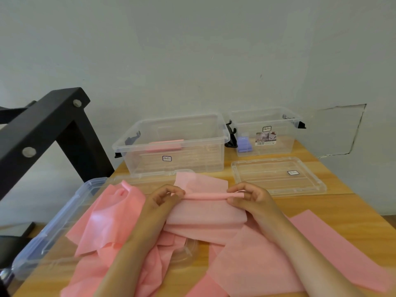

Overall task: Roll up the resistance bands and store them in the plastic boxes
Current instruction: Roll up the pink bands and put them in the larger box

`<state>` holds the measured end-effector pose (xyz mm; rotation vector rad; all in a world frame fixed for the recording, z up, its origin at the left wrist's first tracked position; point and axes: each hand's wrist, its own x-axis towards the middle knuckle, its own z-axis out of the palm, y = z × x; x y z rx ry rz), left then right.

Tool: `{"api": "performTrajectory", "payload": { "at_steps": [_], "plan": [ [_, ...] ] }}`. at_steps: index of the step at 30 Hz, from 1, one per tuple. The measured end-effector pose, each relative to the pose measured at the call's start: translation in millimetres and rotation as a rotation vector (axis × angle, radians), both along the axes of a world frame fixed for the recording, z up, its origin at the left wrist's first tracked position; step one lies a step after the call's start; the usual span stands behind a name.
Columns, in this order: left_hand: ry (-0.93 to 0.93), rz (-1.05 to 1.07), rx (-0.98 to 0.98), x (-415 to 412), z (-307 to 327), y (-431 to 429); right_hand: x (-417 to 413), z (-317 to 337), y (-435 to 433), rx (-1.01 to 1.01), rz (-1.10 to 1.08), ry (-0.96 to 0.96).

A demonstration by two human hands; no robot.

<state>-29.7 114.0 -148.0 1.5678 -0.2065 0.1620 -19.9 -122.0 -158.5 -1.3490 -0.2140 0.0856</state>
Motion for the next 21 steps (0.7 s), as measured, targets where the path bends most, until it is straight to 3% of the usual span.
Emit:
{"api": "performTrajectory", "payload": {
  "at_steps": [21],
  "plan": [
    [0.007,0.040,0.111,0.9,-2.9,-2.4,1.1,-1.3,3.3,-0.017,-0.066,-0.033]
  ]
}}
